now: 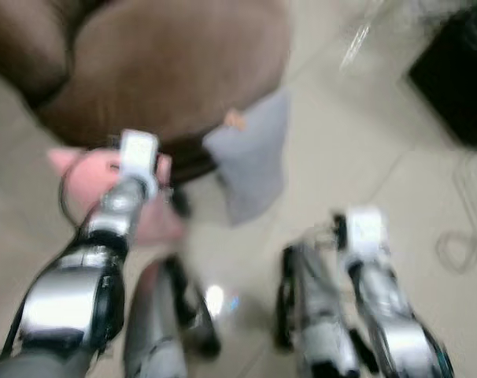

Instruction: Move the pillow to the sofa from floor

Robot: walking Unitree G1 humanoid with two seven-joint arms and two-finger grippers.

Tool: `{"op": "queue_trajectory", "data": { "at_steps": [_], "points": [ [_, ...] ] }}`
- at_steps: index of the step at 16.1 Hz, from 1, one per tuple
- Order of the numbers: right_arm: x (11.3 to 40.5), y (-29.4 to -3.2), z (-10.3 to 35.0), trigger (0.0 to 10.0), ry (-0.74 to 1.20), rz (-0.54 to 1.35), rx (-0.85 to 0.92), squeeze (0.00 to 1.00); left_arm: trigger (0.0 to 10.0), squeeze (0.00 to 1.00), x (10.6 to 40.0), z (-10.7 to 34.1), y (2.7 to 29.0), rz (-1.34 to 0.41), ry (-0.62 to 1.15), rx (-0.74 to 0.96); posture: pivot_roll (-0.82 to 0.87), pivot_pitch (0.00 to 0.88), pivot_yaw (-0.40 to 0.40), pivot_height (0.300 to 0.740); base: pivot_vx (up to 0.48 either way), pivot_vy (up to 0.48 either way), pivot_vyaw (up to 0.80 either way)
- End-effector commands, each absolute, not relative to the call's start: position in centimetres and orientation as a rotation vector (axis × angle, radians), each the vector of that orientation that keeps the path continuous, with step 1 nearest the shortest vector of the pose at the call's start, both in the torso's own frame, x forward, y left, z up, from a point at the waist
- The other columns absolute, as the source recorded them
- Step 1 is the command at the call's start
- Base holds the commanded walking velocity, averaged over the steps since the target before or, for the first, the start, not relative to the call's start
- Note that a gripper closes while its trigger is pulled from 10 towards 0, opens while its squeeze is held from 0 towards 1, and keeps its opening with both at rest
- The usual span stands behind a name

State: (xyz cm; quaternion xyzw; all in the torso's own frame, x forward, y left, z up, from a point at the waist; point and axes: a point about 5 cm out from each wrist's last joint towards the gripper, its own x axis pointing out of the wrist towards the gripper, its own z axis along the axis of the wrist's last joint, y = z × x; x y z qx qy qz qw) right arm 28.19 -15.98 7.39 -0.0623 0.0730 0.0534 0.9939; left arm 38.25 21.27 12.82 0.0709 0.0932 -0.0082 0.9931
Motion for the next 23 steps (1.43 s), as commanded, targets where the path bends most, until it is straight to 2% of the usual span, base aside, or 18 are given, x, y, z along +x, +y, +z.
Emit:
{"op": "queue_trajectory", "data": {
  "at_steps": [1,4,8,14,23],
  "points": [
    [28.4,-16.0,6.6,10.0,0.178,0.131,-0.12,0.0,10.0,0.0,37.8,12.4,21.3,-0.026,0.166,0.116,-0.07,0.164,-0.079,0.569,0.0,0.0,0.0],
    [29.8,-15.0,6.6,10.0,0.181,0.179,-0.111,0.0,10.0,0.0,37.1,11.1,19.2,-0.079,0.131,0.1,-0.03,0.155,-0.107,0.569,0.0,0.0,0.0],
    [30.7,-14.7,5.7,10.0,0.198,0.193,-0.096,0.0,10.0,0.0,36.1,9.3,17.8,-0.002,0.14,0.023,-0.04,0.145,-0.126,0.569,0.0,0.0,0.0],
    [30.6,-14.0,5.4,10.0,0.167,0.206,-0.088,0.0,10.0,0.0,36.8,10.0,15.5,-0.064,0.145,0.051,-0.1,0.151,-0.103,0.569,0.476,0.0,0.0],
    [30.0,-13.7,4.6,10.0,0.172,0.218,-0.095,0.0,10.0,0.0,36.8,9.8,14.6,-0.069,0.159,0.11,-0.12,0.164,-0.088,0.569,0.437,-0.073,0.0]
  ]
}}
